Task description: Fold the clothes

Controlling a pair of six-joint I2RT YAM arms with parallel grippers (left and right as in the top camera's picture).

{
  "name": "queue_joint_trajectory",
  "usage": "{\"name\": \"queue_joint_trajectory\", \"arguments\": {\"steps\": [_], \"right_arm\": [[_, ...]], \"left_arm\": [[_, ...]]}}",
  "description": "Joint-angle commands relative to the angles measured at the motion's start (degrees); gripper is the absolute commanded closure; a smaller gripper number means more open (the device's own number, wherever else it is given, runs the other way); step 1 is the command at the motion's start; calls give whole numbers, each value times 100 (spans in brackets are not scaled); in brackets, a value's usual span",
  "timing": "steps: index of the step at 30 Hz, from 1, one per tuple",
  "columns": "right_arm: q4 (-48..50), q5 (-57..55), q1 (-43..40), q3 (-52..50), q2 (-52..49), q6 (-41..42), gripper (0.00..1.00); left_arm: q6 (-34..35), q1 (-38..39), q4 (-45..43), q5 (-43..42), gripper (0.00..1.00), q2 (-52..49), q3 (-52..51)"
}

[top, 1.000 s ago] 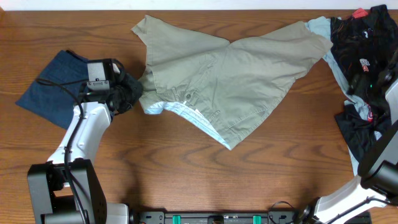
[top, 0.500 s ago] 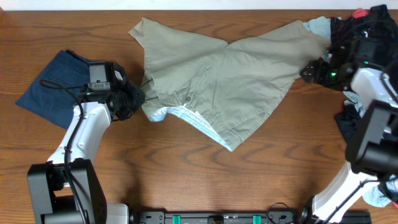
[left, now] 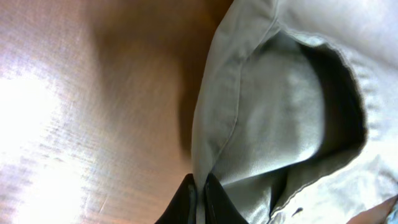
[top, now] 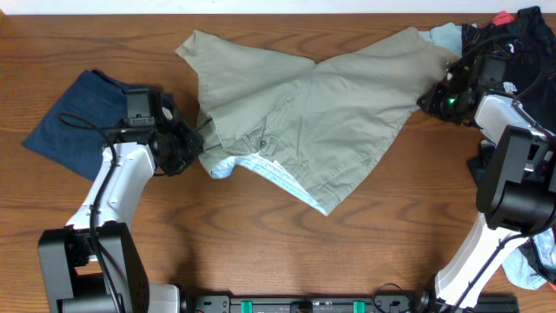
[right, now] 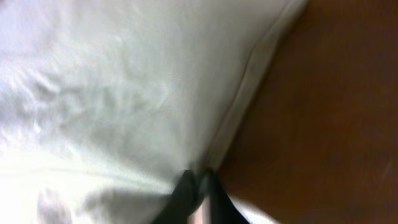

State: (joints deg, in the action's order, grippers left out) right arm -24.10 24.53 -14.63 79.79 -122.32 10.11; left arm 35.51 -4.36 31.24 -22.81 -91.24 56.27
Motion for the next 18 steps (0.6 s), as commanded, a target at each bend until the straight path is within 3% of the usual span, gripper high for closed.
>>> {"name": "queue_joint_trajectory", "arguments": {"steps": [1,10,18], "right_arm": [[-481,-245,-125,11,-57,-52,99],[-2385,-1805,-839,11,-37,455,99],[-3392,-1873,-1040,11,-22,442,99]], "left_arm": [[-262,-17,219,-24,94,61,22],[-293,-17,149,448,94,61,22],[-234,-20,-1513,949,94,61,22]]}}
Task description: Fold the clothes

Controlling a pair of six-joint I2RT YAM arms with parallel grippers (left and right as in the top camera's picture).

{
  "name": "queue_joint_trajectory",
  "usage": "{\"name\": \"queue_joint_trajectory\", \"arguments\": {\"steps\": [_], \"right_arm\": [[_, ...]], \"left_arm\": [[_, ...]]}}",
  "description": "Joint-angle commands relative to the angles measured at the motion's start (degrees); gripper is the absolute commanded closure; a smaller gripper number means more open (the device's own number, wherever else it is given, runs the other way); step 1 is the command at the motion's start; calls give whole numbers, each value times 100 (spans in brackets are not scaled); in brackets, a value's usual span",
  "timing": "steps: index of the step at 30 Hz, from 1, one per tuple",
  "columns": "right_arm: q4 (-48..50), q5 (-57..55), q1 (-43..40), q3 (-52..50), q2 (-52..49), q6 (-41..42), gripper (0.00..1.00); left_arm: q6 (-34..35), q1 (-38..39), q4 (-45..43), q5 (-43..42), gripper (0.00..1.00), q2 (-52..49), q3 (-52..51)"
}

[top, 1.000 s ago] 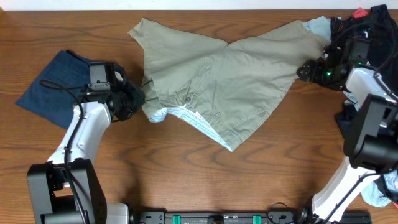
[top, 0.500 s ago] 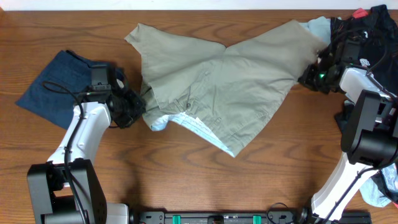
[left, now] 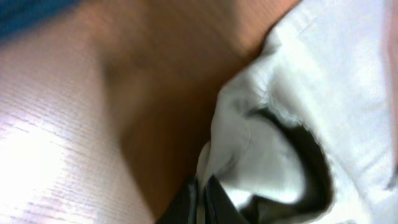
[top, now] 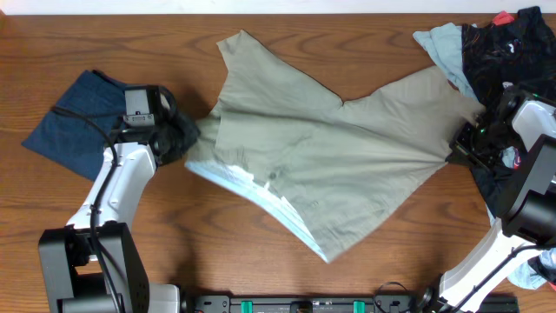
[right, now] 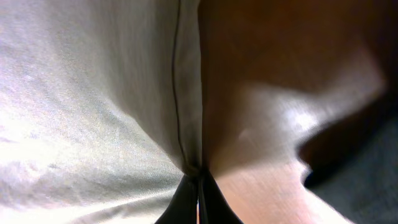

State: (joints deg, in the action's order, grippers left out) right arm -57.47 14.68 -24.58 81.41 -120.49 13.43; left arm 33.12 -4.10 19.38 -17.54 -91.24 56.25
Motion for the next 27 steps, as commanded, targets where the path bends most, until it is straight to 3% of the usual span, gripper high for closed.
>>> {"name": "queue_joint_trajectory", "arguments": {"steps": [1,4,7,8,11,15,18,22,25,27], "right_arm": [[-85,-850,-11,-151,-186,111,98],[-103,-831,107,-151,-85,98,94],[-59,-898,260,-151,155,17,83],[-13,-909,291,-151,254,-26,80],[162,-841,345,-151,616,-247,62],[702,186,369,-149,1139,-1167,46],[1298,1099,457,-149,1381,-1596,42],[2022,1869,796,-149,1464,-2044,36],[2347,1875,1231,-149,1460,-2337,32],[2509,1851,1561,-149,1460,-2623,28]], "left_arm": [[63,-46,-549,435,94,61,24],[330,-46,-728,433,94,61,24],[424,-44,-415,306,78,59,24],[424,-44,-223,245,77,61,24],[424,-44,507,168,77,61,24],[426,-44,1303,149,77,61,24],[424,20,1683,127,76,61,24],[422,212,1788,131,44,59,2],[424,393,1742,138,32,59,-72],[424,503,1744,199,31,44,-129]]}}
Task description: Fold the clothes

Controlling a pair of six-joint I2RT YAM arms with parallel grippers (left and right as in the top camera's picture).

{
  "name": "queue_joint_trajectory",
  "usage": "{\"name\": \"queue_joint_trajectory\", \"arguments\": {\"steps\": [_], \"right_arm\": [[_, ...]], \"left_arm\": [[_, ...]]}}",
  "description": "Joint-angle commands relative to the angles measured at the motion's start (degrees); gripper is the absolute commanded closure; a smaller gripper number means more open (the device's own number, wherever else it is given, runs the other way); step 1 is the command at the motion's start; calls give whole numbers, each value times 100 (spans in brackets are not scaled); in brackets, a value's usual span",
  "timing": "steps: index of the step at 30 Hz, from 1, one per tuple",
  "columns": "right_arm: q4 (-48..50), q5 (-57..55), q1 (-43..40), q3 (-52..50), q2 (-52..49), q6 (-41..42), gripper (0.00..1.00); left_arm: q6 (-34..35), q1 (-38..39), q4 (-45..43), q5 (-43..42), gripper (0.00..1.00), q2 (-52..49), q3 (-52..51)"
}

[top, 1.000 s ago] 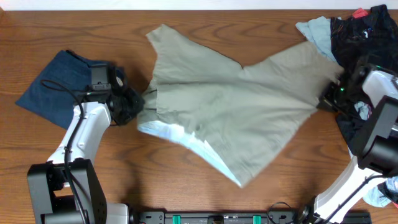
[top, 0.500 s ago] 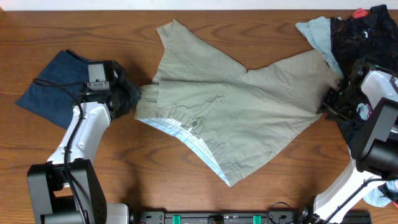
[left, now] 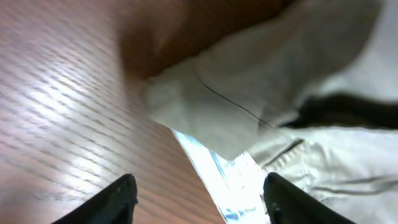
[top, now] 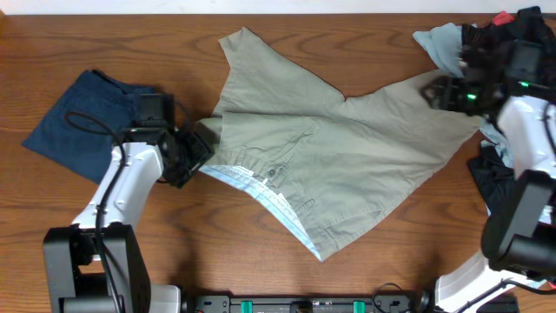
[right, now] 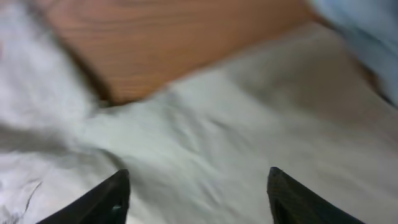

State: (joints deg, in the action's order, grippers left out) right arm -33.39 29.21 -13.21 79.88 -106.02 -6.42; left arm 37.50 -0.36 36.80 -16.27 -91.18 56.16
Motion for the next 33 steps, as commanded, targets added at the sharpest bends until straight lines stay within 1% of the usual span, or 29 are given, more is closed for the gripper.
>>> {"name": "queue_joint_trajectory", "arguments": {"steps": [1,4,7,8,9,12,15,16,17,18,19,20,22,23,26,29,31,33], "right_arm": [[170,337,577,4,13,-708,25],[450,-46,1036,4,13,-748,19],[848,-378,1447,4,-7,-826,16],[1034,-516,1591,4,-22,-844,12],[1246,-656,1738,4,-59,-855,10],[1735,-732,2026,4,-140,-844,9],[2081,-737,2262,4,-289,-844,10],[2151,-737,2315,4,-339,-844,11],[2218,-739,2380,4,-439,-846,11],[2284,-741,2424,4,-529,-846,11],[2363,-741,2463,4,-658,-844,12],[2435,-737,2490,4,-754,-841,12],[2568,-737,2527,4,-981,-839,16],[2629,-737,2529,4,-1095,-776,17],[2848,-678,2527,4,-1403,-365,15],[2977,-535,2533,4,-1622,-236,16],[2942,-468,2575,4,-1735,-94,18],[2820,-363,2621,4,-1810,-22,23]], "left_arm": [[-13,179,0,74,31,22,-149],[-13,291,-17,74,27,-68,-219],[-2,350,-188,72,27,-197,-299],[66,363,-304,74,27,-258,-334],[146,367,-452,72,27,-328,-369],[225,367,-881,72,26,-531,-444],[225,367,-1137,70,28,-776,-446],[223,367,-1180,74,32,-844,-446],[223,367,-1231,72,37,-916,-446],[221,365,-1276,74,47,-981,-446],[219,365,-1307,81,62,-1034,-446],[221,365,-1331,94,73,-1073,-446],[192,365,-1333,94,89,-1108,-446],[109,365,-1322,92,94,-1108,-446],[-175,332,-1248,94,94,-1104,-446],[-413,199,-1137,96,94,-1104,-446],[-579,50,-1099,94,94,-1104,-446],[-601,-153,-1045,94,94,-1104,-444]]}}
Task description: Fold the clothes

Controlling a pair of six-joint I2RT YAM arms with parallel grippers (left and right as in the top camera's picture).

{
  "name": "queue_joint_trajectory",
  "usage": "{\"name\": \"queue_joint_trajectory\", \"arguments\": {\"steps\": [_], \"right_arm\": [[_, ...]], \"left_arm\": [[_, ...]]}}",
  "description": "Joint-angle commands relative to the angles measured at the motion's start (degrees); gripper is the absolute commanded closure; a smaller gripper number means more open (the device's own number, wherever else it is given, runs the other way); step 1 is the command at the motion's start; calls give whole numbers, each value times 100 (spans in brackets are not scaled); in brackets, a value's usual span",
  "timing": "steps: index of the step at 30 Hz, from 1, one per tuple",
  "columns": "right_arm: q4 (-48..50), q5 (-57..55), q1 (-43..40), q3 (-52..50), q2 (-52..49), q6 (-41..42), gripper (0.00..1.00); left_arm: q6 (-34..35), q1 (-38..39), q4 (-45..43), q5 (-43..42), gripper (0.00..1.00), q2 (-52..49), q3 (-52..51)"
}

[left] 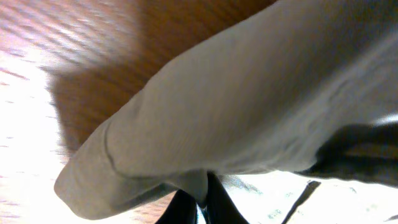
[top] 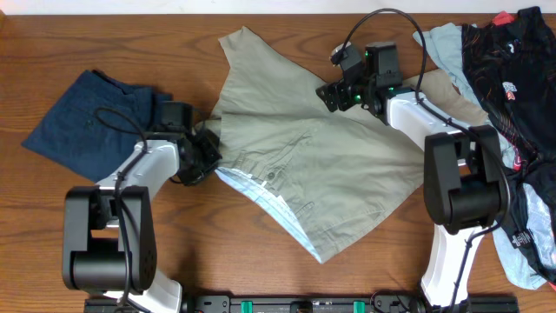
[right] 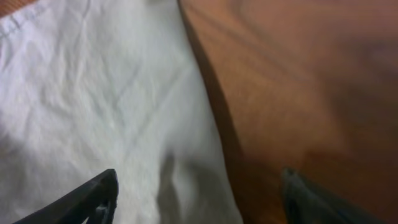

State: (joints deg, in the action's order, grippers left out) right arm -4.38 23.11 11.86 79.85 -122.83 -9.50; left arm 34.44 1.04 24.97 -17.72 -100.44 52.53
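Khaki shorts [top: 330,165] lie spread out in the middle of the table, with a pale blue lining showing along the lower left edge. My left gripper [top: 207,149] is at the shorts' left edge and is shut on a fold of the khaki cloth [left: 249,106]; in the left wrist view the gripper [left: 200,202] pinches it. My right gripper [top: 334,94] is at the notch between the two legs on the far edge. It stands open [right: 199,199] over the cloth edge [right: 93,93], nothing between its fingers.
A folded dark blue garment [top: 78,122] lies at the left, close to the left arm. A heap of black clothes [top: 508,61] and a light blue piece [top: 439,39] sit at the far right. Bare wood [right: 298,74] lies beyond the shorts' far edge.
My left gripper was open beside the shorts' left edge and is now shut on it. My right gripper, still open, has moved left from the right leg to the notch between the legs.
Both grippers were shut on opposite ends of the crumpled shorts. Then the shorts were stretched wide between them. After that both grippers were open and the shorts lay flat. Now the left holds the left edge again and the right is open at the notch.
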Motion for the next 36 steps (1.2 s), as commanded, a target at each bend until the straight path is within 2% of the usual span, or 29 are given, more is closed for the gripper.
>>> {"name": "queue_joint_trajectory", "arguments": {"steps": [1,4,7,8,13,17,23,24,27,28,30,31,32,34,36], "right_arm": [[-157,267,133,7,-170,286,28],[-468,260,166,7,-184,284,54],[-778,376,170,7,-179,492,96],[-916,566,177,7,-179,691,99],[-2022,1641,225,7,-179,1556,99],[-2979,1644,334,7,-173,1563,99],[-4120,1569,503,7,-87,1307,99],[-4129,1569,501,7,-66,1309,93],[-3709,1565,380,9,131,1606,77],[-3421,1567,304,11,236,1709,64],[-2767,1572,160,17,402,1788,47],[-2352,1569,90,20,466,1825,43],[-1991,1569,42,20,501,1858,42],[-1322,1567,-26,20,507,1891,53],[-874,1357,-46,17,470,1891,56]], "left_arm": [[-295,-428,179,238,94,-177,-81],[-297,-824,269,234,94,-175,-76],[-297,-1207,273,232,94,-177,-74],[-299,-1303,271,232,94,-177,-66],[-667,-1600,170,234,94,-175,13],[-920,-1720,131,236,94,-175,144],[-918,-1838,133,236,94,-175,232],[-918,-1838,133,234,94,-175,232],[-918,-1838,131,234,94,-177,232],[-918,-1838,131,234,94,-177,232],[-918,-1838,131,234,94,-175,232],[-918,-1838,133,234,94,-175,232],[-918,-1838,133,234,94,-177,232],[-916,-1836,151,234,94,-175,232],[-916,-1836,190,234,94,-175,232]]}}
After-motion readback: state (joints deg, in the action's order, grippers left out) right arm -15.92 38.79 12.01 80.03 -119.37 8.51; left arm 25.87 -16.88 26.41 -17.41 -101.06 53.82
